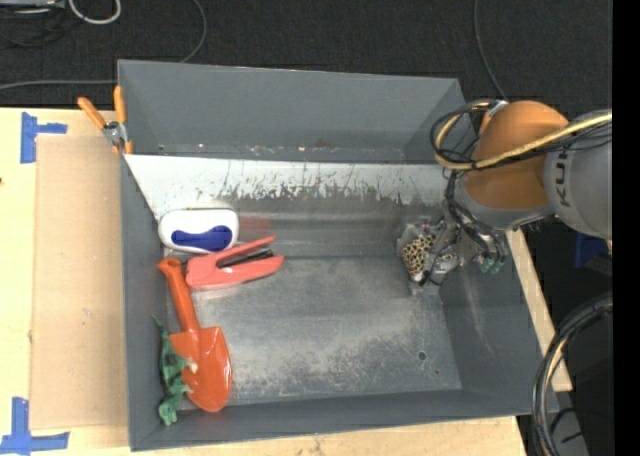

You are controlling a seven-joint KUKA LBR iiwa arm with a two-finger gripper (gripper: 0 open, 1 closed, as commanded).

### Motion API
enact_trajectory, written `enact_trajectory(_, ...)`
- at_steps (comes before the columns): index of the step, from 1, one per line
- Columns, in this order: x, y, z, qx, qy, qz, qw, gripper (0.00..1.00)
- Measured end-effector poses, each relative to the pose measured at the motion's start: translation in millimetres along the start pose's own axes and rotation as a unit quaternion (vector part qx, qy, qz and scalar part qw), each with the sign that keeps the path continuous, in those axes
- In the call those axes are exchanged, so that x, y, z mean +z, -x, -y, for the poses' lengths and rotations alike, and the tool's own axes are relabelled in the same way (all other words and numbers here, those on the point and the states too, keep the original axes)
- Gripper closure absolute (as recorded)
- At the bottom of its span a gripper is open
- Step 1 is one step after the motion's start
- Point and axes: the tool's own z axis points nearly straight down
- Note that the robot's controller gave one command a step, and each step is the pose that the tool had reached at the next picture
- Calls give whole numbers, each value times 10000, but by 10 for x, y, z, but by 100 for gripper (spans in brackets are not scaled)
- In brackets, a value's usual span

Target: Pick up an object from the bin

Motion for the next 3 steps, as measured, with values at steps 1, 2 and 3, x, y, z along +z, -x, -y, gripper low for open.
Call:
enact_trajectory(1, -450, 13, -19, -1, 6, 3, 10000, 100)
enact_trajectory(2, -320, -13, -17, -2, 6, -31, 10000, 100)
enact_trajectory(3, -430, 12, -21, -1, 8, 2, 10000, 100)
